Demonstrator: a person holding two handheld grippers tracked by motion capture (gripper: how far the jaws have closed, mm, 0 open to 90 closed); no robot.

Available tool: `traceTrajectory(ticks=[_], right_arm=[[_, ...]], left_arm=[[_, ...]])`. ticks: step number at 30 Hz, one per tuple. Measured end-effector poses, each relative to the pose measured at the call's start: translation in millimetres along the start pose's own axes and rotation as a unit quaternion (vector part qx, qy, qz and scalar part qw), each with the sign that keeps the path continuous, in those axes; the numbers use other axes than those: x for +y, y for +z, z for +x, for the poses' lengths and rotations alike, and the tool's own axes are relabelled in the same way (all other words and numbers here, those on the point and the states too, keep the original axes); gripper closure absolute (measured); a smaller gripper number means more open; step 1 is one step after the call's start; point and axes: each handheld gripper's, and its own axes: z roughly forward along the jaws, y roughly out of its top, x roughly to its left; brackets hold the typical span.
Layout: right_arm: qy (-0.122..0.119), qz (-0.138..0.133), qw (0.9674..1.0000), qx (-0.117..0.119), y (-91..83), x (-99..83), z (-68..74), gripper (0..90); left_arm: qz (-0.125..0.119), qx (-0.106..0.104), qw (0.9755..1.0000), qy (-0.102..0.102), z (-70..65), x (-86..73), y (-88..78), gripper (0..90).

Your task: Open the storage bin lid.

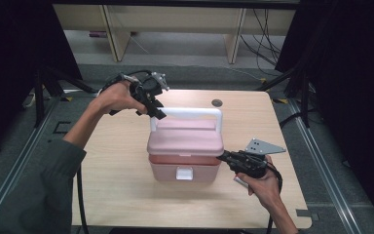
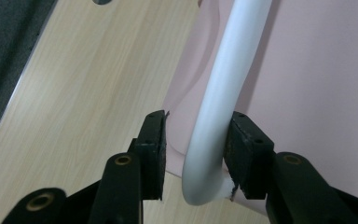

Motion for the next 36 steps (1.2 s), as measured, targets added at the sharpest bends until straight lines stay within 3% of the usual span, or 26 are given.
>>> traceTrajectory(ticks=[1,3,4,6,8,9,10,11,12,13,15,16,18,21,23,24,25,28,29,30,31,33,34,35,36], right_arm=[[-0.012,-0.007,0.9999,-0.007,-0.4,0.2,-1.5,85.6],[-0.010,-0.012,0.9998,-0.008,0.0,0.6,-2.2,85.7],[-0.010,-0.012,0.9998,-0.008,0.0,0.6,-2.2,85.7],[0.012,-0.006,0.9999,0.002,0.6,0.1,-0.7,85.9],[0.002,-0.009,1.0000,0.002,1.5,0.2,-1.9,86.1],[-0.012,-0.015,0.9998,-0.005,1.9,0.5,-3.3,86.4],[-0.012,-0.015,0.9998,-0.005,1.9,0.5,-3.3,86.4],[-0.014,-0.009,0.9998,-0.008,0.3,1.1,-4.2,86.4],[-0.005,-0.012,0.9999,0.000,1.2,0.9,-3.8,86.5],[-0.005,-0.013,0.9999,-0.002,1.3,1.3,-3.8,86.5],[-0.006,-0.019,0.9998,0.006,3.3,2.0,-4.9,86.4],[0.005,-0.016,0.9999,0.001,2.5,2.0,-3.4,86.5],[-0.005,-0.015,0.9999,-0.003,2.4,3.1,-5.3,86.5],[0.021,-0.009,0.9997,0.003,1.9,4.2,-2.4,86.5],[-0.001,-0.011,0.9999,-0.005,1.6,6.2,-5.3,86.5],[-0.003,-0.014,0.9999,-0.005,1.6,6.8,-6.0,86.5],[0.011,-0.014,0.9998,0.000,1.8,7.0,-4.6,86.5],[0.001,-0.021,0.9998,-0.003,2.3,8.2,-6.2,86.5],[-0.007,-0.027,0.9996,-0.003,2.9,8.9,-7.6,86.5],[0.008,-0.024,0.9997,-0.001,2.6,9.3,-5.6,86.5],[-0.003,-0.024,0.9996,-0.013,2.1,10.1,-6.6,86.5],[-0.003,-0.021,0.9998,-0.006,2.0,11.7,-7.0,86.4],[0.005,-0.024,0.9997,-0.008,2.1,12.3,-5.8,86.4],[-0.003,-0.028,0.9996,-0.006,2.4,13.3,-7.1,86.4],[0.000,-0.026,0.9996,-0.007,2.5,14.0,-6.4,86.4]], left_arm=[[-0.009,0.003,0.9999,-0.005,0.9,-3.0,-1.2,58.6],[-0.027,0.019,0.9992,-0.024,1.9,-8.5,-4.0,53.2],[-0.027,0.019,0.9992,-0.024,1.9,-8.5,-4.0,49.0],[-0.061,0.031,0.9959,-0.058,2.7,-16.4,-13.0,42.0],[-0.068,0.034,0.9950,-0.065,3.1,-19.2,-17.0,38.3],[-0.069,0.053,0.9935,-0.074,1.4,-24.9,-24.1,36.8],[-0.069,0.053,0.9935,-0.074,1.4,-24.9,-24.1,36.1],[-0.092,0.058,0.9904,-0.085,-1.1,-31.9,-30.6,36.0],[-0.092,0.058,0.9904,-0.085,-1.1,-31.9,-30.6,36.0],[-0.107,0.066,0.9868,-0.102,-3.9,-39.8,-33.9,35.8],[-0.111,0.061,0.9861,-0.108,-6.9,-48.0,-34.6,34.2],[-0.117,0.058,0.9843,-0.119,-7.7,-52.4,-34.1,34.1],[-0.112,0.059,0.9838,-0.127,-8.9,-60.6,-32.6,33.3],[-0.109,0.060,0.9830,-0.135,-10.0,-68.9,-29.6,32.5],[-0.112,0.058,0.9811,-0.147,-10.8,-81.7,-25.9,32.5],[-0.116,0.062,0.9795,-0.152,-11.2,-86.3,-24.3,32.6],[-0.116,0.063,0.9787,-0.157,-11.0,-91.3,-22.7,32.6],[-0.114,0.060,0.9772,-0.168,-11.4,-101.1,-18.0,32.6],[-0.113,0.056,0.9760,-0.177,-13.0,-110.3,-12.9,32.7],[-0.120,0.053,0.9741,-0.185,-14.3,-114.6,-10.5,32.7],[-0.127,0.049,0.9713,-0.195,-15.6,-118.5,-7.6,32.7],[-0.128,0.050,0.9702,-0.200,-17.0,-126.6,-3.0,32.8],[-0.135,0.044,0.9681,-0.206,-17.6,-130.5,0.3,33.0],[-0.134,0.042,0.9673,-0.211,-18.2,-134.2,3.0,33.3],[-0.134,0.042,0.9673,-0.211,-18.2,-134.2,3.0,33.3]])
